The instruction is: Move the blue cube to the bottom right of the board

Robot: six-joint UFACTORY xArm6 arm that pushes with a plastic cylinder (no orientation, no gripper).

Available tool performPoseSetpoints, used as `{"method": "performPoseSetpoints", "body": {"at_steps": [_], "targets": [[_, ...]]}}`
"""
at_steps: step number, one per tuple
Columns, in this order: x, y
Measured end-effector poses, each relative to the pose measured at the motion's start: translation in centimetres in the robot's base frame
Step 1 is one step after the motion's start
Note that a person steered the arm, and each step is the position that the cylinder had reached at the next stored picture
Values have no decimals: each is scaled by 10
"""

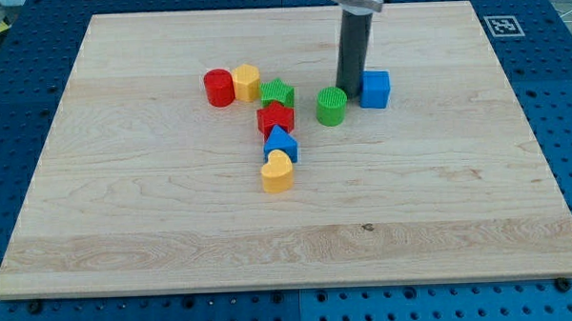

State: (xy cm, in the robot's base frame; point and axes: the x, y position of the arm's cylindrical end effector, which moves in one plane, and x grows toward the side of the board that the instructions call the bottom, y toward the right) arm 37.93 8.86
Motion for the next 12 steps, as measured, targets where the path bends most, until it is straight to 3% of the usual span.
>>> {"method": "performPoseSetpoints", "body": {"at_steps": [2, 4, 5, 6, 10, 11, 12], "targets": [[3, -9], [-63, 11], [-69, 21], [-52, 25], [91, 105], [105, 117], [40, 115]]}}
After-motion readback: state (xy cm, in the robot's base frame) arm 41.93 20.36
